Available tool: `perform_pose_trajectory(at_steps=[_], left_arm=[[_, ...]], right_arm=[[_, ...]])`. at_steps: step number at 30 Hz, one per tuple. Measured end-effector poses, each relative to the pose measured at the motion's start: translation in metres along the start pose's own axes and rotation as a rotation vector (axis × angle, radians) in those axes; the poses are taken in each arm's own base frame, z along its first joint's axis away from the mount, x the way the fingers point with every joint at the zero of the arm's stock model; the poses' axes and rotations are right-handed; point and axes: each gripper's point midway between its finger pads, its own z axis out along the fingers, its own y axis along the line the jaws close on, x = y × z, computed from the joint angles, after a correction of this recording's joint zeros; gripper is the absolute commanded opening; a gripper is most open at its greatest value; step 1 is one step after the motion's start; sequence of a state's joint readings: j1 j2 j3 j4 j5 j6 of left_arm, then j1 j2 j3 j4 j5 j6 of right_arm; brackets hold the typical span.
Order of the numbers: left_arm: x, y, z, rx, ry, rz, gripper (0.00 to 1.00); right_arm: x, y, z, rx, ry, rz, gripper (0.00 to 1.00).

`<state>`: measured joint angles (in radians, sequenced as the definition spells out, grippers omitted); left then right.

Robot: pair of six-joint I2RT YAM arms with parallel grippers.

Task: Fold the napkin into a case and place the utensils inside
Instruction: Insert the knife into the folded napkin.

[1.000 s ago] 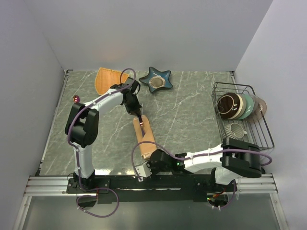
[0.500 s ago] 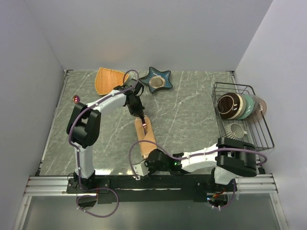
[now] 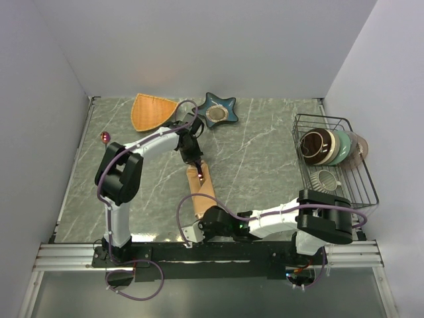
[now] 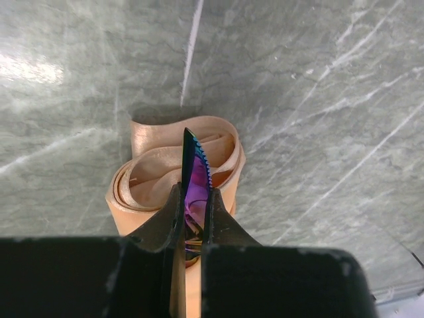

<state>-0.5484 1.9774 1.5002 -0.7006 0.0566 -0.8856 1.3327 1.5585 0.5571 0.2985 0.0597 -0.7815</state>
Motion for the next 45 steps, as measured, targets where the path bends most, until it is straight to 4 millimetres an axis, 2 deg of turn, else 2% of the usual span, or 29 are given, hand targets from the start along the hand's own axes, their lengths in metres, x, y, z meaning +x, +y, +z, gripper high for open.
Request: perform_pose_trajectory(at_steps=[7,13,19,26,35,45], left_arm=[[-0.016,0.002,-0.003,-0.035,-0.077,0.010,0.01],[-0.019,0.001,-0.006,-0.039,-0.096,0.014,0.01],[-0.018,-0.008,-0.015,-0.018,-0.124,0.034,0.01],[-0.014,-0.014,-0.021,-0.013,-0.140,0.062,0.01],[0.000,-0.003,-0.012,-0.036,-0.099,0.056,0.01],[0.015,-0.006,-0.009,-0.033,-0.073,0.072,0.01]], right_arm=[[0.000,0.000,0.000,0.000,0.000,0.006,0.13],[0.000,0.000,0.000,0.000,0.000,0.007,0.13],[0.000,0.000,0.000,-0.001,0.000,0.008,0.13],[-0.001,0.000,0.001,-0.005,0.004,0.014,0.13],[-0.003,-0.001,0.004,-0.004,0.004,0.014,0.12],[-0.005,-0.003,0.007,-0.002,0.002,0.018,0.12]])
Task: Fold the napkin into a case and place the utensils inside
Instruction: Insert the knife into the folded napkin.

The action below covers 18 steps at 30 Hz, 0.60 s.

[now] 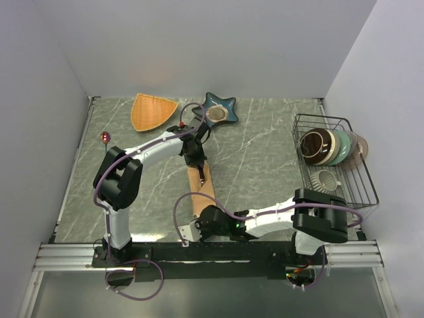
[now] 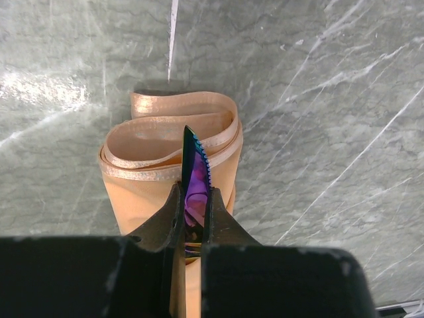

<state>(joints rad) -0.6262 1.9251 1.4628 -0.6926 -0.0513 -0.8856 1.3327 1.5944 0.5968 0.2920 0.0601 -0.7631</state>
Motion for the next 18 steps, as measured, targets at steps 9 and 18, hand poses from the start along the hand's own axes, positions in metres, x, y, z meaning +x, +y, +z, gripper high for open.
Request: perform_pose_trajectory(at_steps=[9,18], left_arm=[[0.011,-0.005,0.003,0.009,0.008,0.023,0.01],[0.022,-0.006,0.007,0.010,0.020,0.039,0.04]], right_arm=[[0.000,0.000,0.000,0.000,-0.001,0.007,0.11],[0.000,0.000,0.000,0.000,-0.001,0.007,0.11]])
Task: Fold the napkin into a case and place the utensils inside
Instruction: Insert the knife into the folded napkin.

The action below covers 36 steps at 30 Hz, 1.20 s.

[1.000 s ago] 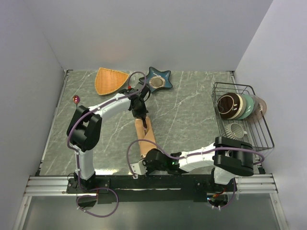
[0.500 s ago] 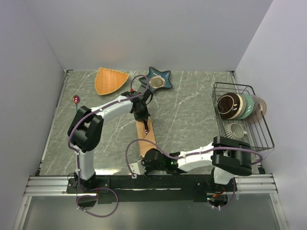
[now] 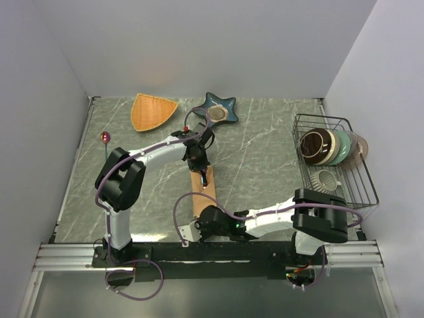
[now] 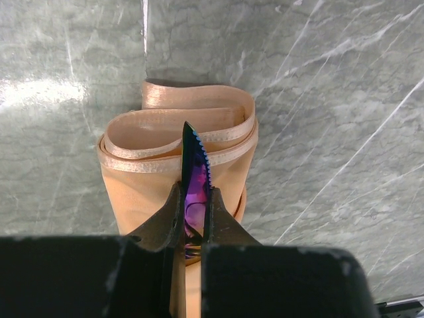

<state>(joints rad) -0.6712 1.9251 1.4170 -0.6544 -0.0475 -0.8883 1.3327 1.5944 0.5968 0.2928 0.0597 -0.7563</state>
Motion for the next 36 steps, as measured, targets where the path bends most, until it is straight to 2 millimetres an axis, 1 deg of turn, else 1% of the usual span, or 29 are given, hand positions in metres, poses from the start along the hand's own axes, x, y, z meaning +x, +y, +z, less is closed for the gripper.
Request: perform_pose_trajectory(at_steps=[11,16,17,19,20,22,23,24,26,27,29,30,31,32,34,36], left_arm=[[0.008,-0.005,0.001,0.006,0.003,0.034,0.06],[0.009,-0.005,0.005,0.000,0.006,0.046,0.14],[0.010,-0.004,0.007,-0.003,0.008,0.053,0.20],[0.011,-0.004,0.010,-0.007,0.012,0.066,0.27],[0.011,-0.004,0.011,-0.009,0.013,0.075,0.34],[0.012,-0.004,0.012,-0.010,0.015,0.096,0.39],[0.012,-0.005,0.012,-0.009,0.017,0.106,0.46],[0.012,-0.006,0.011,-0.007,0.019,0.119,0.49],[0.009,-0.011,0.008,0.005,0.014,0.143,0.55],[0.006,-0.014,0.006,0.013,0.007,0.151,0.56],[0.000,-0.021,0.002,0.035,-0.008,0.164,0.62],[-0.004,-0.025,0.000,0.047,-0.015,0.172,0.63],[-0.007,-0.027,-0.002,0.059,-0.020,0.176,0.63],[-0.009,-0.028,-0.004,0.069,-0.022,0.178,0.63],[-0.017,-0.028,-0.011,0.090,-0.029,0.175,0.61],[-0.031,-0.025,-0.021,0.119,-0.042,0.148,0.59]], right_arm=[[0.000,0.000,0.000,0.000,-0.001,0.000,0.12],[0.000,0.000,0.000,0.000,-0.002,0.000,0.12],[0.000,0.000,0.000,-0.001,-0.002,0.000,0.13],[-0.001,0.000,0.000,-0.002,-0.004,0.000,0.14],[-0.001,0.000,0.000,-0.002,-0.004,0.000,0.15],[-0.001,0.000,0.000,-0.002,-0.004,-0.001,0.16],[-0.001,0.000,0.000,-0.001,-0.005,0.000,0.17],[-0.001,0.000,0.000,-0.001,-0.005,-0.001,0.18],[-0.001,0.000,-0.001,-0.002,-0.004,0.000,0.21],[-0.001,0.000,-0.002,-0.004,-0.002,0.000,0.23],[0.000,0.002,-0.004,-0.014,0.000,0.000,0.29],[-0.001,0.003,-0.006,-0.021,0.001,0.002,0.31],[-0.001,0.004,-0.007,-0.028,-0.001,0.003,0.34],[-0.001,0.005,-0.009,-0.036,0.000,0.003,0.35],[-0.001,0.007,-0.013,-0.057,0.005,0.005,0.39],[-0.003,0.012,-0.018,-0.091,0.002,0.015,0.42]])
